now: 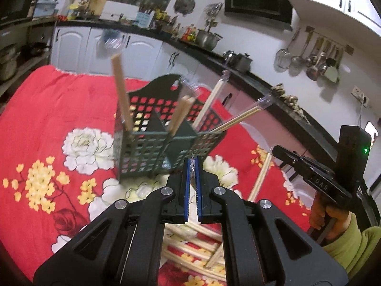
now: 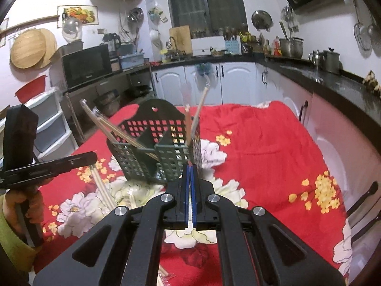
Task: Organize utensils
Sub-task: 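Lift both held chopsticks and carry them up over the green caddy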
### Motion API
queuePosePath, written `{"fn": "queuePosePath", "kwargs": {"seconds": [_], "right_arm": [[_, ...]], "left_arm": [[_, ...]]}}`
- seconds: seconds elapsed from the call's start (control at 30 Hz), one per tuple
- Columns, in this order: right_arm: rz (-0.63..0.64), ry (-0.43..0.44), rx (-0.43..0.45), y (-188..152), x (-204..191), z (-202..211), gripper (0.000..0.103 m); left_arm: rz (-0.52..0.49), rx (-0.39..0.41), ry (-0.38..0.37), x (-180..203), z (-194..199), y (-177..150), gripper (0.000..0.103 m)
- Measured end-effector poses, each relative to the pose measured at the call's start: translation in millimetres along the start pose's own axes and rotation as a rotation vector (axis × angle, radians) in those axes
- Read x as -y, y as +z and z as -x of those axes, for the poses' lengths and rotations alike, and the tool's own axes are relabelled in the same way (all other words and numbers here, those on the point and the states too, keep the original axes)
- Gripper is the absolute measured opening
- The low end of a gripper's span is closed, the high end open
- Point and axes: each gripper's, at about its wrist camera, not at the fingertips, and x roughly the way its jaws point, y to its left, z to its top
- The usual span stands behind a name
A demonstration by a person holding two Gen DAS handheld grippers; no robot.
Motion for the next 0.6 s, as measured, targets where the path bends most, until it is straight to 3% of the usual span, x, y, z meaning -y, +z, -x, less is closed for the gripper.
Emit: {"fn": "queuePosePath", "kwargs": {"seconds": [0.6], "right_arm": [[0.077, 0.026, 0.114, 22, -23, 47, 0.002]], "left_arm": [[-0.091, 0.062, -0.074, 45, 14, 20, 0.002]]}}
